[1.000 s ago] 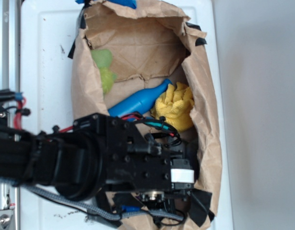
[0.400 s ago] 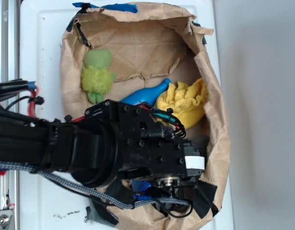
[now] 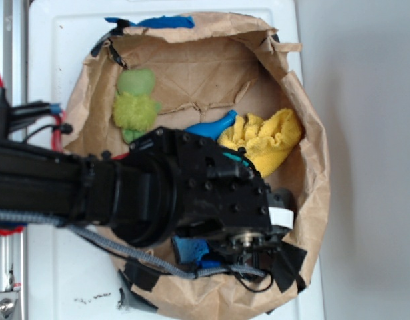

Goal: Grab the blue sponge.

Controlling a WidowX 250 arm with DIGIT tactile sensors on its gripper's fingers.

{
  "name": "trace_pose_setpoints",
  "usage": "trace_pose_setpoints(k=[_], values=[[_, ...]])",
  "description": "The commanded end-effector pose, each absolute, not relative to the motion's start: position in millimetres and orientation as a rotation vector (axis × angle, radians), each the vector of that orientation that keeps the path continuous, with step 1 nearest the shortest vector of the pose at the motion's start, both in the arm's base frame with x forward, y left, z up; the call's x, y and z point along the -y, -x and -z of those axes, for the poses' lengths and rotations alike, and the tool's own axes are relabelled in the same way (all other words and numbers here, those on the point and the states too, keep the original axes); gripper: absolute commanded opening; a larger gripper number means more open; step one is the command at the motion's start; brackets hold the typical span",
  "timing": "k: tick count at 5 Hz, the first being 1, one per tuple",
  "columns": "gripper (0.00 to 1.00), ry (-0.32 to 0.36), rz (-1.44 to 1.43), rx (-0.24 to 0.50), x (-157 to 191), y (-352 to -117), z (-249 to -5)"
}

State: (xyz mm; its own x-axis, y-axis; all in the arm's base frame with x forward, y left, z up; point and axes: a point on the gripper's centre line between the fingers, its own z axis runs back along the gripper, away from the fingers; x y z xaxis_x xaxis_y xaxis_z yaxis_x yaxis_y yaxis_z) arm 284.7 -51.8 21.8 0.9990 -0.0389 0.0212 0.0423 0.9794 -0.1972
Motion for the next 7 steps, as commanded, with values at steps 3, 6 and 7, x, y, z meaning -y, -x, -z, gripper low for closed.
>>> trace_pose_setpoints(k=[3, 6, 7], values=[[0.0, 0.048, -0.015, 0.202, -37, -274, -85], [0.0, -0.127, -0.075, 0.302, -35, -251, -136], [0.0, -0.076, -0.089, 0.291, -32, -250, -155]])
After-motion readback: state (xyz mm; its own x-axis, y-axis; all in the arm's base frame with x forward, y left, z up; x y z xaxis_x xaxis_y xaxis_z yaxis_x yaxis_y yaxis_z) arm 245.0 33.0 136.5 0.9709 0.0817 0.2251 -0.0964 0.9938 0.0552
